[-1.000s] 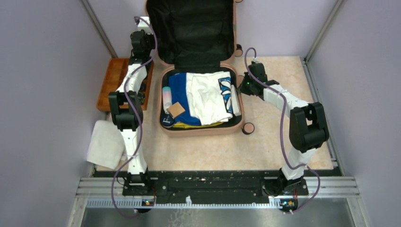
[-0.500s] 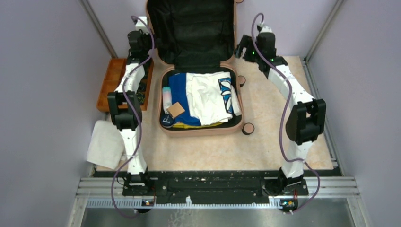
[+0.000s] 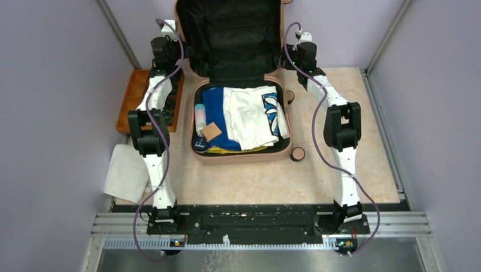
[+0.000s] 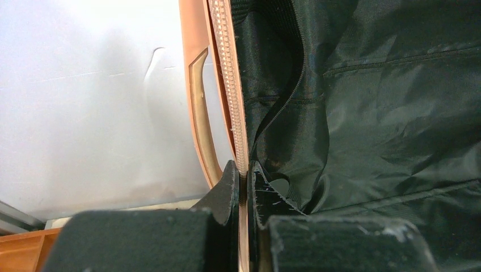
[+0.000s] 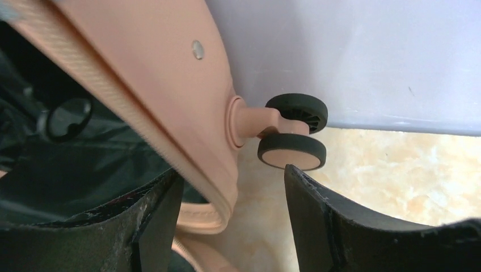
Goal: Pack the luggage
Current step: Close the luggage at the center of the board.
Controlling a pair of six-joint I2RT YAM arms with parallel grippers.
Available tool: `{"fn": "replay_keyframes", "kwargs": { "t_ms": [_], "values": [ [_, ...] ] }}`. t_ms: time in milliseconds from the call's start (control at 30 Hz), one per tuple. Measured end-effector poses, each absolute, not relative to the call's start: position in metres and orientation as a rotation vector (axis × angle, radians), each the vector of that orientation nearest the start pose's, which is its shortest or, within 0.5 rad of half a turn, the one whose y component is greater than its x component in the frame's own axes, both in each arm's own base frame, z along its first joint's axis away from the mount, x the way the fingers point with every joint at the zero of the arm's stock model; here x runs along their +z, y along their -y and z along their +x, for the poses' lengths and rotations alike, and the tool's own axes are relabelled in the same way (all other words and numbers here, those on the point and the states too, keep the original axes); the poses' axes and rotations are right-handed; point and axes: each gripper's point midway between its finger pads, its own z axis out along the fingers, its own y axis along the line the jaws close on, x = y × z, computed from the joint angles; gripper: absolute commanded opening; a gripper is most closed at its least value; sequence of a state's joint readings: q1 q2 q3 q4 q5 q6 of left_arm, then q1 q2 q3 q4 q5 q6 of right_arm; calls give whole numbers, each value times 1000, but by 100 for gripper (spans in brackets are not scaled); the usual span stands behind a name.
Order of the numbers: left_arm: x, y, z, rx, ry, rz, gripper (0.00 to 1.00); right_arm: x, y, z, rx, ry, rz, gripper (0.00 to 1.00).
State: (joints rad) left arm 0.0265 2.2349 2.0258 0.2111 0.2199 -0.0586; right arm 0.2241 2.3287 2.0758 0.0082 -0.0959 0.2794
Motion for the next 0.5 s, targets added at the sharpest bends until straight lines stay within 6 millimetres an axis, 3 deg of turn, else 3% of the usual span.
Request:
{"fn": "replay_keyframes", "kwargs": {
  "t_ms": [100,167,367,500],
  "values": [
    [288,23,680,-200,-1569,109,0,189,-183,675,445,-1823,-18,62],
    [288,23,680,-203,-1569,112,0,194,-185,684,449,-1789,-19,61],
    [288,23,680,-214,-1569,124,0,249,-191,705,484,-1603,-24,56],
    [288,24,679,-214,-1569,129,0,276,-194,707,503,-1506,-28,37]
  ]
}}
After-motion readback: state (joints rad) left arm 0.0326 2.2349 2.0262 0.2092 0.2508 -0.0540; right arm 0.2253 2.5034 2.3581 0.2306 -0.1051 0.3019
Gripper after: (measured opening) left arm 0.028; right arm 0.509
